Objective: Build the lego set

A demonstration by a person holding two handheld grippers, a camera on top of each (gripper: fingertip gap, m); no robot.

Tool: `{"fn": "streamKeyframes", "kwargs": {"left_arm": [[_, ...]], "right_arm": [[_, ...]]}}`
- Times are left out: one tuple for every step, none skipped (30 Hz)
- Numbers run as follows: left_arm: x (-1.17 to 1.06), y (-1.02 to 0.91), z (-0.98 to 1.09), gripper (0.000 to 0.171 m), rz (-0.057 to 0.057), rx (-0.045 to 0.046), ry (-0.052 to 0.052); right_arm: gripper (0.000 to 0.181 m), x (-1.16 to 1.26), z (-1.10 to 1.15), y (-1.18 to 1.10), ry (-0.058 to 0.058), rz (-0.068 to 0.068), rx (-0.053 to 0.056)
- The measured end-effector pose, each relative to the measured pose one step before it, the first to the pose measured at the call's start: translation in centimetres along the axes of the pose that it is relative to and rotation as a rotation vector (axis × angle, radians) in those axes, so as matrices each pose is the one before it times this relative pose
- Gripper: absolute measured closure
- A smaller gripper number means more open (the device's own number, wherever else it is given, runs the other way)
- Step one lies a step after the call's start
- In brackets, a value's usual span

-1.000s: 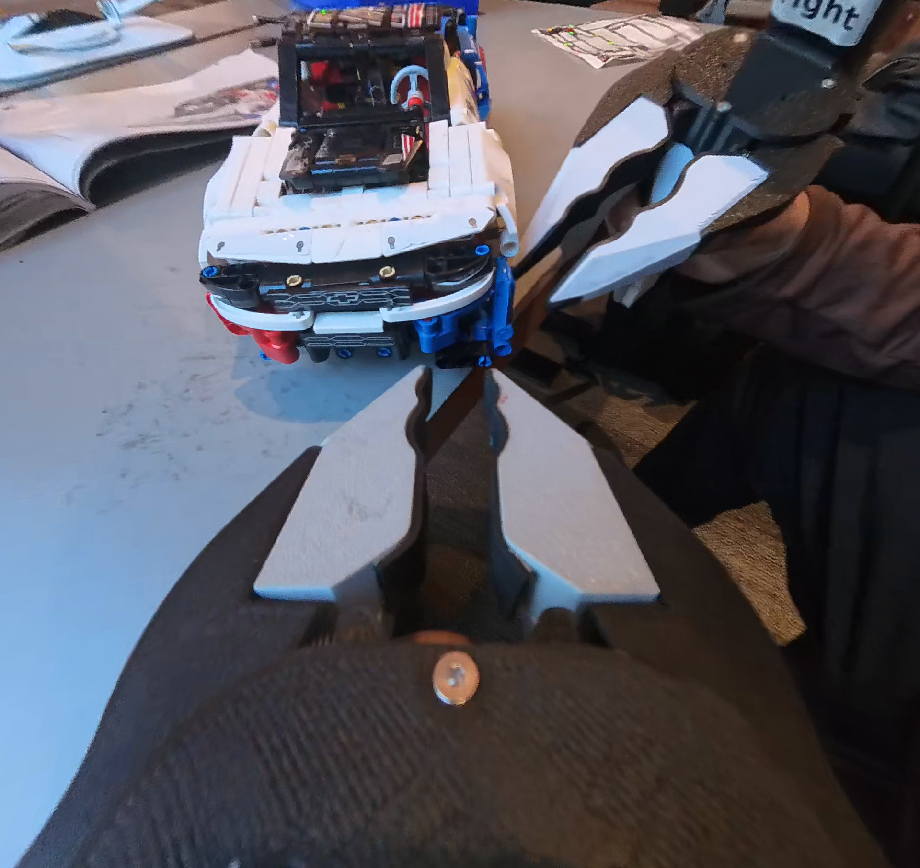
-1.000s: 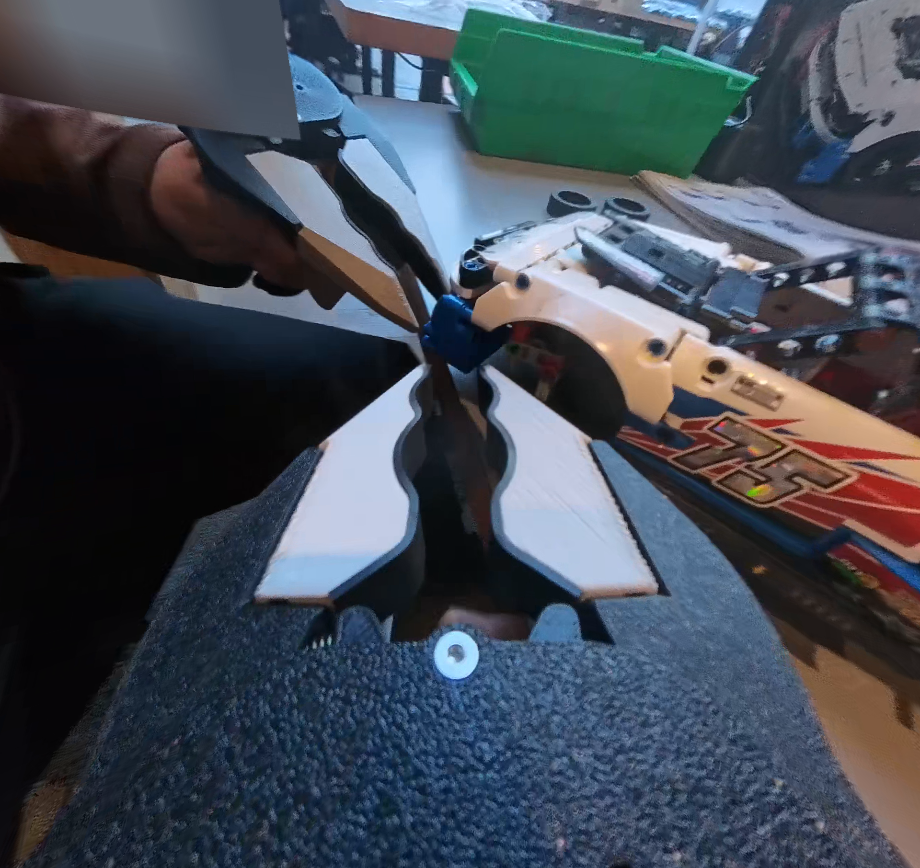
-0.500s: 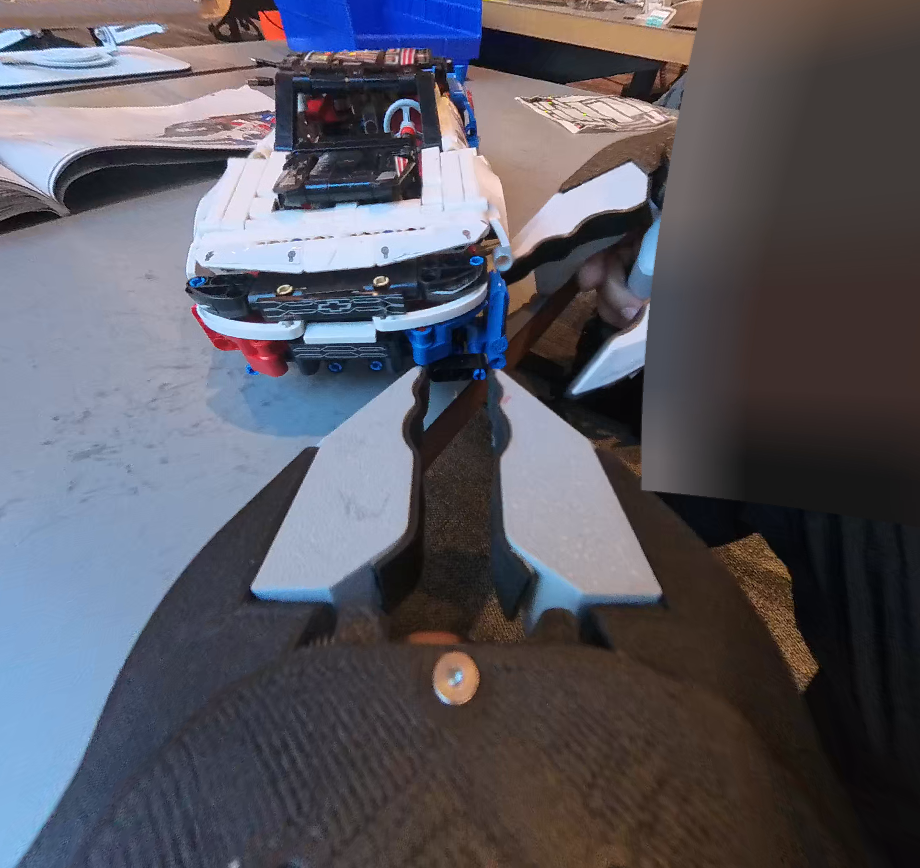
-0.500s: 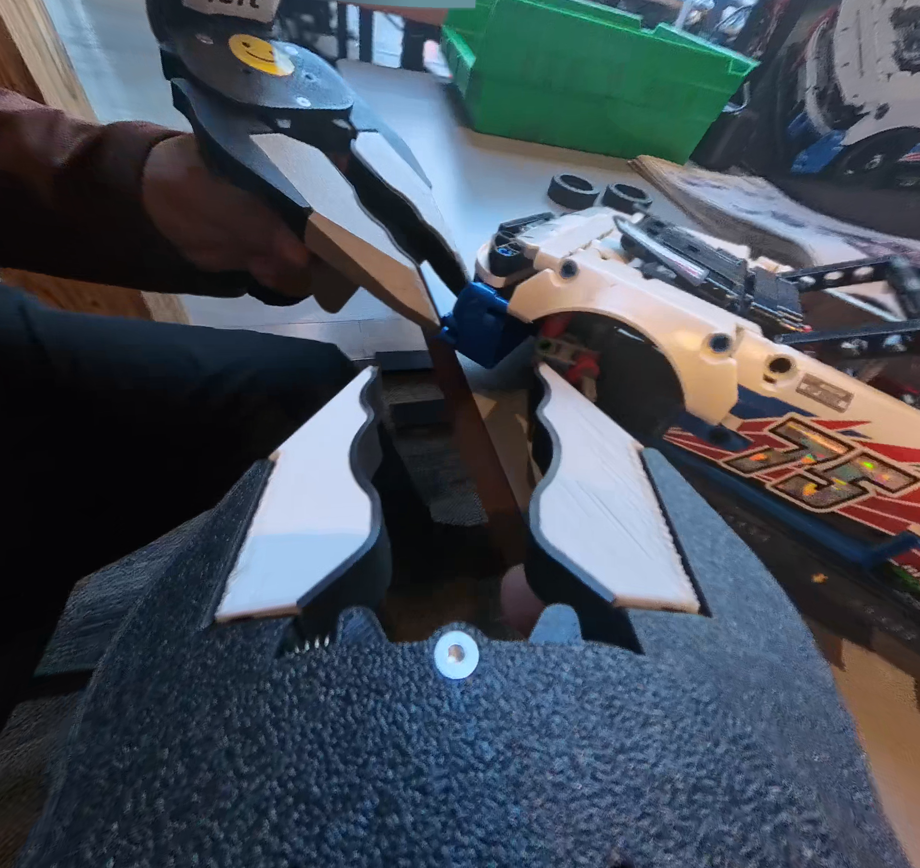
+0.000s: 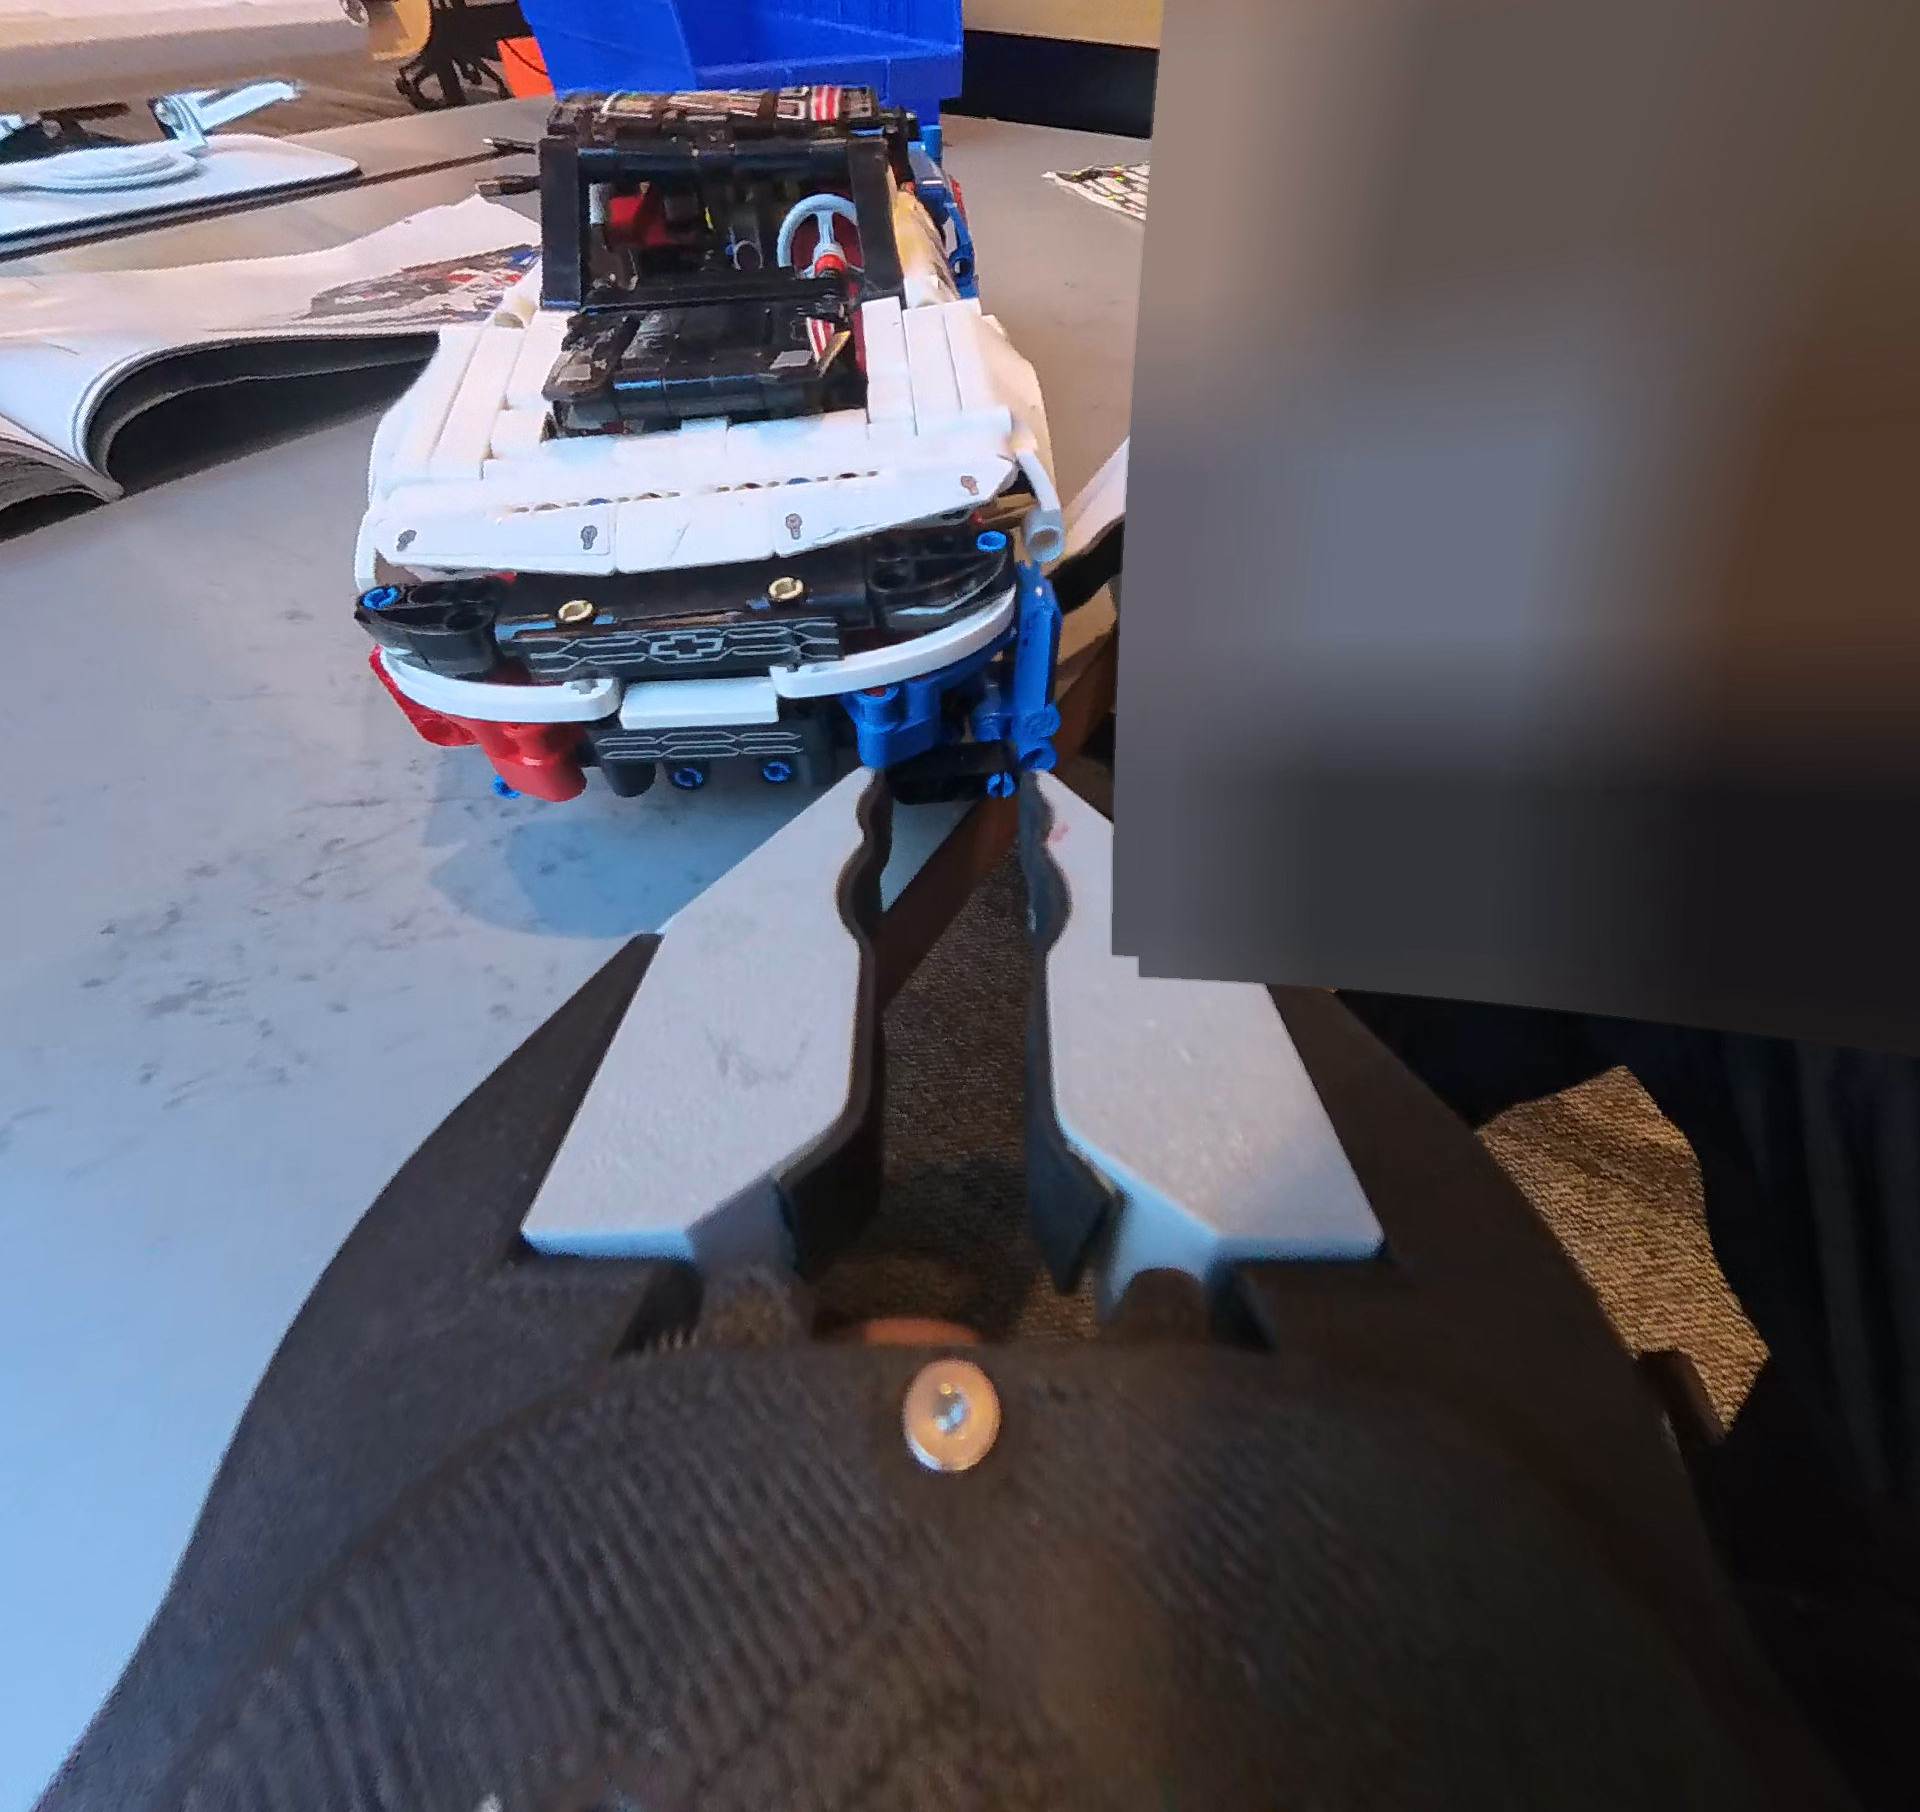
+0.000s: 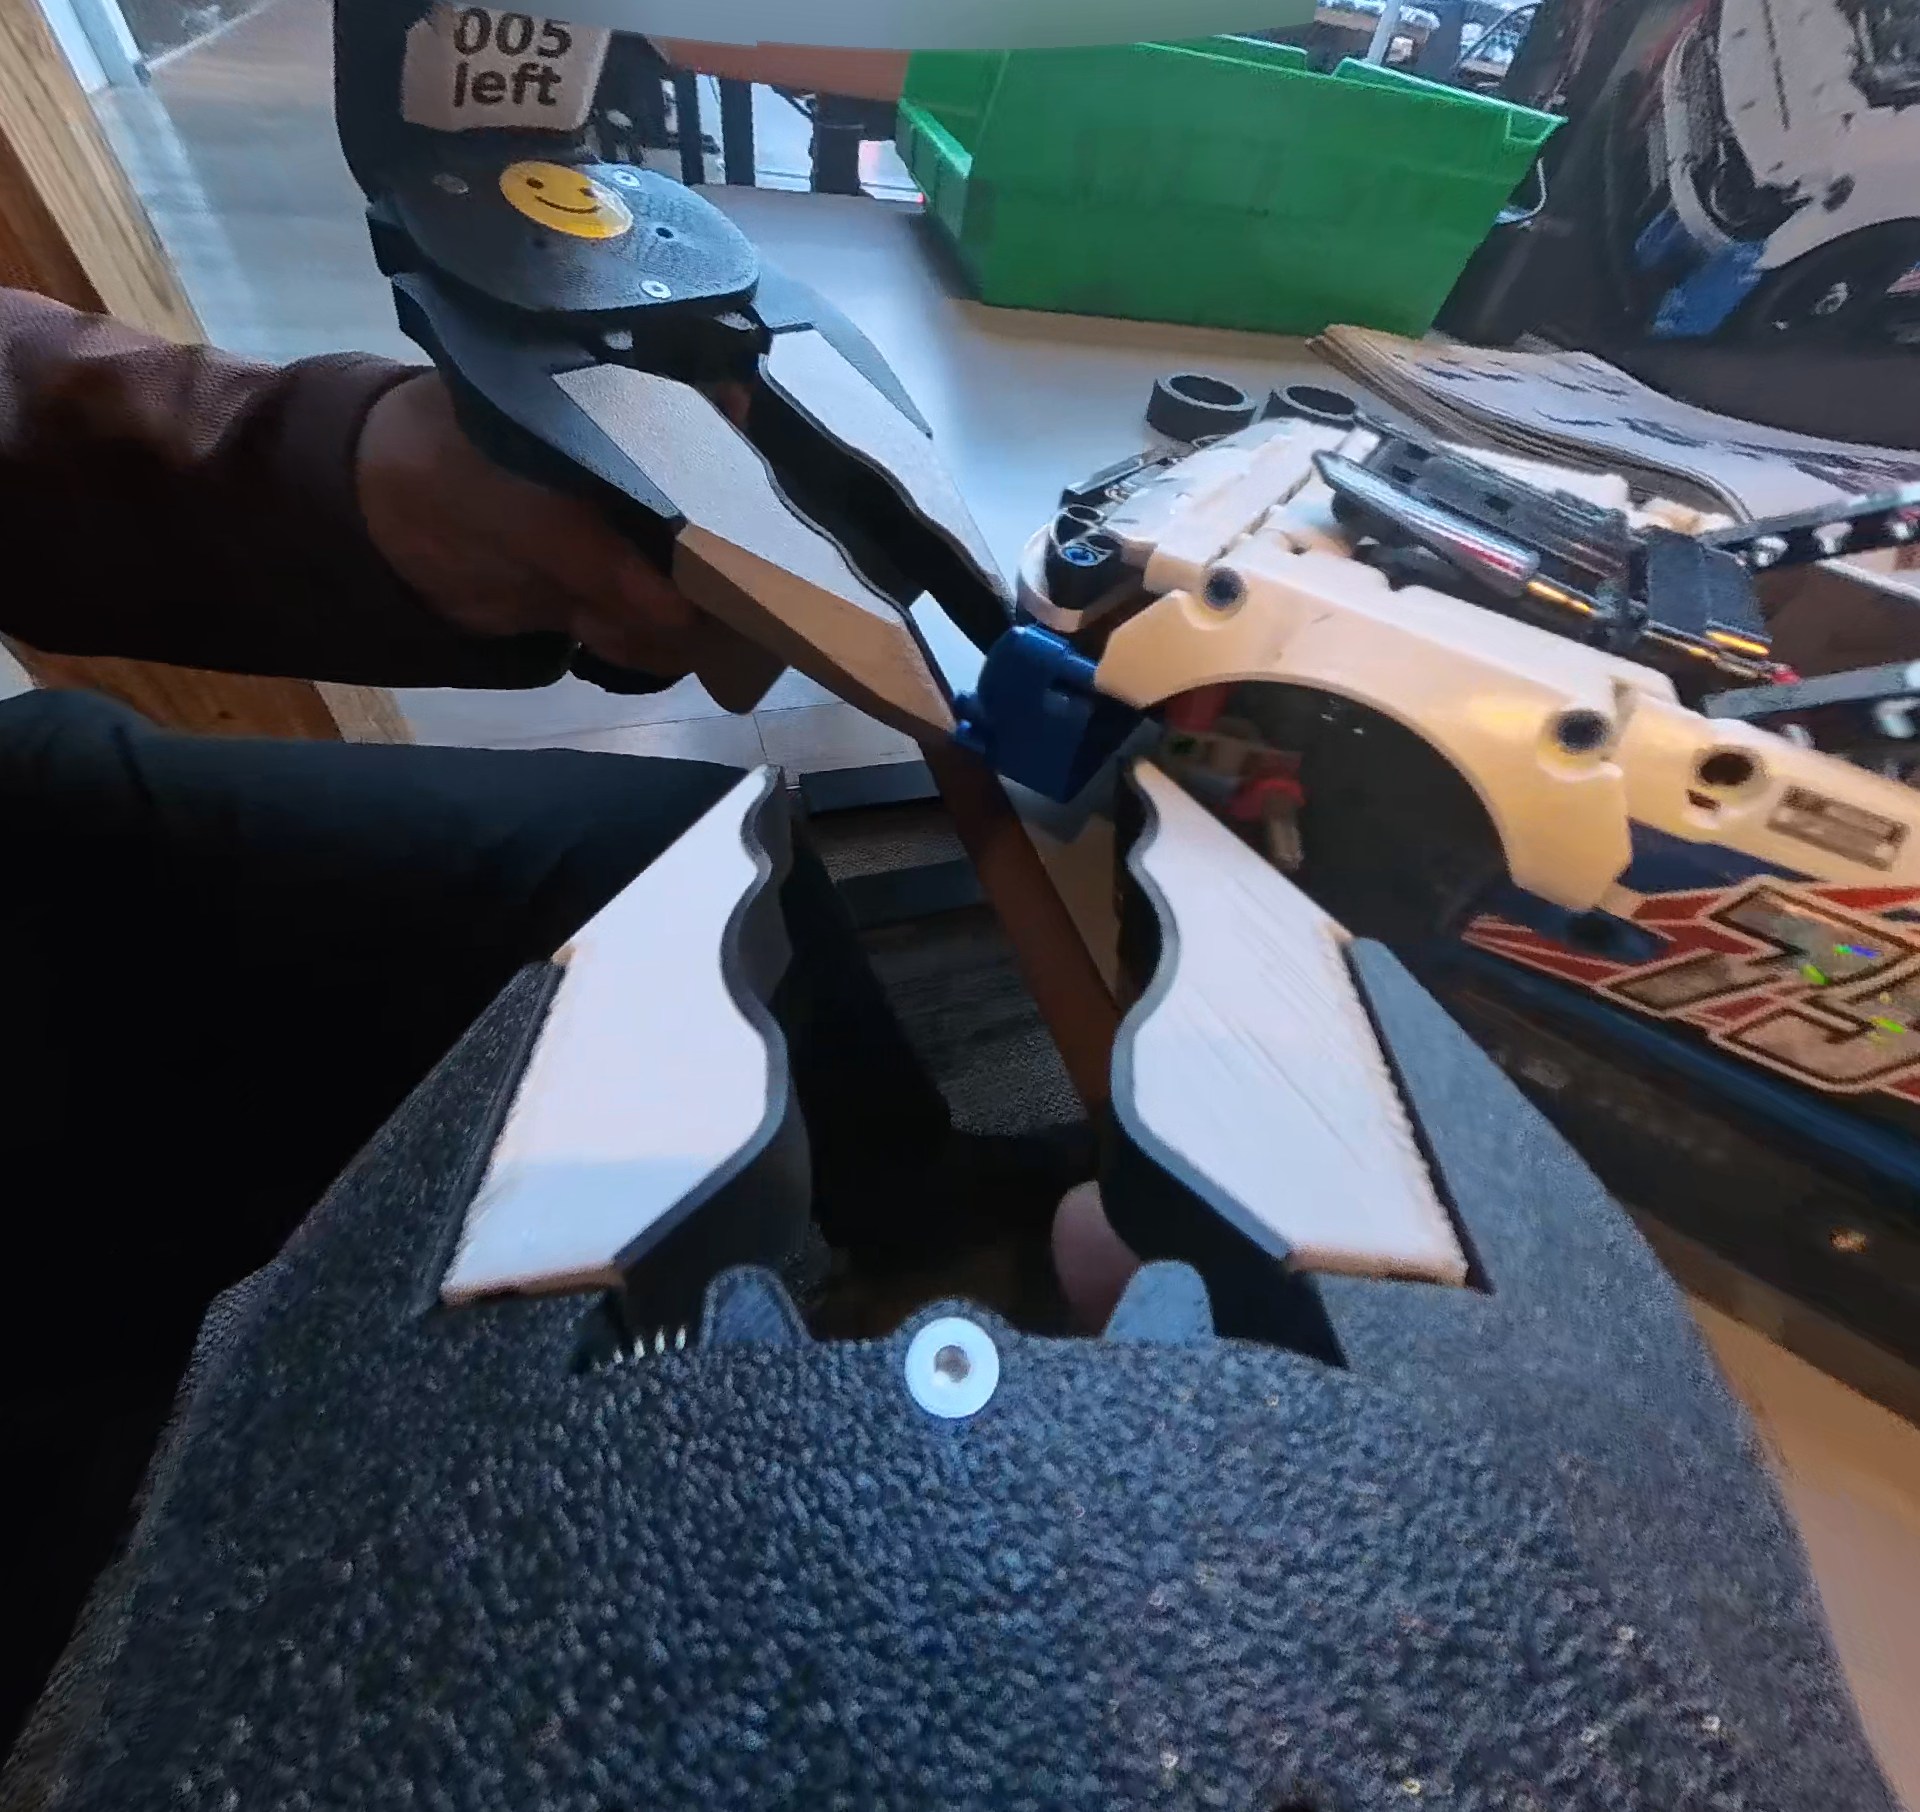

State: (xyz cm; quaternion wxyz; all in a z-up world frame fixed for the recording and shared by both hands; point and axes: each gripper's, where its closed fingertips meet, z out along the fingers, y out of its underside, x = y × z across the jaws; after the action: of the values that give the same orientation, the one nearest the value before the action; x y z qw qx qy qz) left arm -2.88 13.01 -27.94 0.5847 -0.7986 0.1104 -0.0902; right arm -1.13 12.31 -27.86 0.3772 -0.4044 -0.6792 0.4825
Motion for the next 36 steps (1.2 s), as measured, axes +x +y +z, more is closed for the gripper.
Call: {"fn": "streamKeyframes", "kwargs": {"left_arm": [[-0.001,-0.01,0.016,0.15,0.0023,0.00216,0.0024],[-0.007,0.015,0.031,0.15,0.0029,0.00054,0.0014],[-0.042,-0.012,-0.012,0.15,0.005,0.00223,-0.0004],[-0.015,0.017,-0.039,0.15,0.0019,0.00048,0.0011],[0.005,0.02,-0.035,0.15,-0.0012,0.00008,0.0019],[0.022,0.025,0.005,0.15,0.0021,-0.00136,-0.0001],[0.008,0.031,0.031,0.15,0.009,-0.00255,-0.0013],[0.041,-0.029,0.027,0.151,0.0081,-0.00187,0.0015],[-0.015,-0.059,0.003,0.151,0.0003,-0.00218,0.0009],[-0.019,-0.048,-0.005,0.151,-0.0078,0.00069,0.0038],[-0.008,-0.022,-0.035,0.151,-0.0132,0.00186,0.006],[-0.009,0.02,-0.037,0.151,-0.0053,0.00361,0.0032],[0.005,0.045,-0.022,0.151,0.0028,0.00214,0.0006],[0.007,0.062,0.025,0.15,0.0058,-0.00139,-0.0013],[0.008,0.006,0.043,0.15,0.0052,-0.00155,-0.0024],[-0.009,-0.053,0.01,0.151,0.002,0.00153,-0.0017],[0.014,-0.053,0.006,0.151,-0.0067,0.00337,0.0033],[0.004,-0.039,0.007,0.151,-0.0118,0.00296,0.0046],[-0.016,-0.016,-0.011,0.151,-0.0065,0.00317,0.0022],[-0.032,0.021,-0.009,0.151,-0.002,0.00009,0.0001],[-0.029,0.006,-0.008,0.151,0.0021,-0.00028,-0.0019],[0.002,-0.021,-0.005,0.151,0.0012,0.00018,-0.0016],[0.024,-0.018,-0.001,0.151,-0.0023,-0.00107,-0.0006],[0.014,-0.027,-0.017,0.151,-0.0046,-0.00081,-0.0014],[0.01,-0.044,-0.042,0.151,-0.0025,0.00215,-0.001],[-0.022,0.022,-0.037,0.15,0.0006,-0.00092,-0.0012],[-0.007,-0.007,-0.027,0.15,0.0019,0.0004,-0.0002],[0.0,-0.002,-0.022,0.151,0.0008,-0.00016,0.0],[0.026,-0.006,-0.015,0.151,0.0014,0.00004,0.0007],[-0.007,0.034,0.003,0.151,0.002,-0.00205,-0.0007],[0.004,0.017,0.012,0.151,0.0019,-0.00084,0.0001],[0.017,0.024,0.009,0.151,0.0005,-0.00044,0.0001],[-0.005,0.017,0.019,0.151,0.0009,0.00071,-0.0012],[0.012,-0.011,-0.005,0.151,0.0013,0.00196,-0.0005],[0.029,-0.007,-0.001,0.151,0.0026,0.00074,0.0002],[0.003,0.009,0.016,0.151,0.0042,-0.00018,-0.0011]], "right_arm": [[0.118,-0.116,0.192,-0.066,-0.005,-0.0038,-0.0003],[0.118,-0.117,0.206,-0.016,-0.0072,0.0015,-0.0015],[0.119,-0.02,0.128,-0.067,-0.0008,0.0056,0.0022],[0.119,-0.001,0.044,-0.068,-0.0019,0.0082,0.0028],[0.119,-0.079,0.005,-0.015,-0.0095,0.0084,0.0003],[0.12,-0.037,-0.003,0.001,-0.0074,0.0073,-0.0017],[0.12,0.028,-0.021,0.021,-0.0028,0.0028,-0.0041],[0.125,0.217,-0.065,0.007,0.0104,-0.0047,-0.0058],[0.132,0.415,-0.147,-0.108,0.0289,-0.0135,0.0025],[0.133,0.276,-0.19,-0.226,0.0232,-0.0172,0.0147],[0.132,0.046,-0.11,-0.111,0.007,-0.0061,0.0084],[0.126,-0.146,0.066,0.148,-0.0098,0.0081,-0.0086],[0.124,-0.274,0.193,0.212,-0.0165,0.0102,-0.0144],[0.121,-0.22,0.222,0.141,-0.0043,0.0013,-0.0103],[0.118,-0.126,0.208,0.073,0.0093,-0.011,-0.0091],[0.114,-0.108,0.162,0.053,0.0139,-0.0173,-0.009],[0.112,-0.056,0.112,0.005,0.0151,-0.0145,-0.0047],[0.109,-0.058,0.105,-0.018,0.0099,-0.0028,-0.0008],[0.105,-0.157,0.056,-0.061,-0.0028,0.0092,0.0038],[0.106,-0.053,0.026,-0.101,-0.0046,0.0157,0.0094],[0.108,0.067,0.019,-0.07,-0.0011,0.0172,0.0122],[0.11,0.102,0.007,-0.058,0.0037,0.0137,0.0096],[0.114,0.174,-0.004,-0.015,0.0136,0.0032,0.0014],[0.117,0.2,-0.032,-0.032,0.0201,-0.0094,-0.001],[0.115,0.043,-0.043,-0.034,0.0102,-0.0111,0.0024],[0.115,-0.046,0.014,0.019,0.002,-0.0024,0.0013],[0.115,0.006,0.019,0.038,0.0069,0.002,-0.0002],[0.114,0.049,-0.036,-0.028,0.0148,-0.0029,0.0032],[0.113,-0.001,-0.06,-0.02,0.016,-0.0078,0.0032],[0.11,-0.085,-0.018,0.07,0.0094,-0.0058,-0.0031],[0.107,-0.126,0.019,0.103,0.0048,-0.0013,-0.0058],[0.105,-0.136,0.027,0.072,0.0011,0.0023,-0.0025],[0.106,-0.017,0.037,0.016,0.004,0.0062,0.0026],[0.106,-0.001,0.049,-0.003,0.0027,0.0099,0.0048],[0.104,-0.104,0.12,0.032,-0.0081,0.0142,0.0007],[0.103,-0.17,0.179,0.067,-0.0138,0.0177,-0.0015]]}}
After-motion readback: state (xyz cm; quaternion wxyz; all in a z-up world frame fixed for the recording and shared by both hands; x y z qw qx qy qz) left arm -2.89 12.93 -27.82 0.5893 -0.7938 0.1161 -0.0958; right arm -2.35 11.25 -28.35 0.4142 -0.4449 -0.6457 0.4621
